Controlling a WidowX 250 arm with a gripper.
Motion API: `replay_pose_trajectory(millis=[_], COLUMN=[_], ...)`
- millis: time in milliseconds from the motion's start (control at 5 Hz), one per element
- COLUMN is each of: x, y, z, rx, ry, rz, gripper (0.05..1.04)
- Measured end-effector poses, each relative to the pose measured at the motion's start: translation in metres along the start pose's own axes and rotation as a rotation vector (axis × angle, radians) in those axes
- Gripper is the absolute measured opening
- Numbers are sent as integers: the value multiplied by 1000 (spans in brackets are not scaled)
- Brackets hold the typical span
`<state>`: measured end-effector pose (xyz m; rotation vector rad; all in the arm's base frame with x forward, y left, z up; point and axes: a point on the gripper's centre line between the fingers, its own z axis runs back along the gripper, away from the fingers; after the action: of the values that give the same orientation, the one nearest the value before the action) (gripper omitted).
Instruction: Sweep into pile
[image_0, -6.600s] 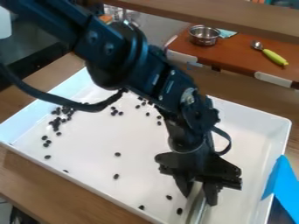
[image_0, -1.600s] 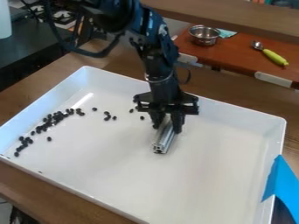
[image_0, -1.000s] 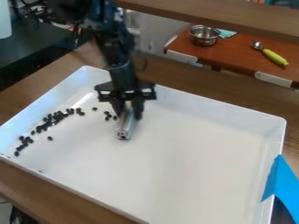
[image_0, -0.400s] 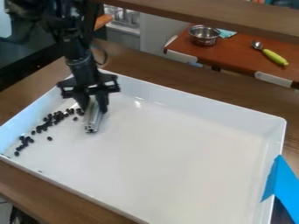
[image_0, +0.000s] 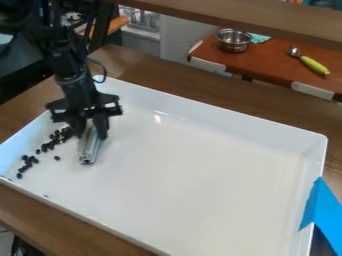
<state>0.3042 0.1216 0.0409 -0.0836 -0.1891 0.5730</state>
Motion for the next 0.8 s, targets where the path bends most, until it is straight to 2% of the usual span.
replay_pose_trajectory(millis=[400, 800], x=[-21, -28], y=[15, 39], z=[4, 8], rx=[1, 18], ry=[-31, -85], rz=[23, 2], gripper=[392, 392])
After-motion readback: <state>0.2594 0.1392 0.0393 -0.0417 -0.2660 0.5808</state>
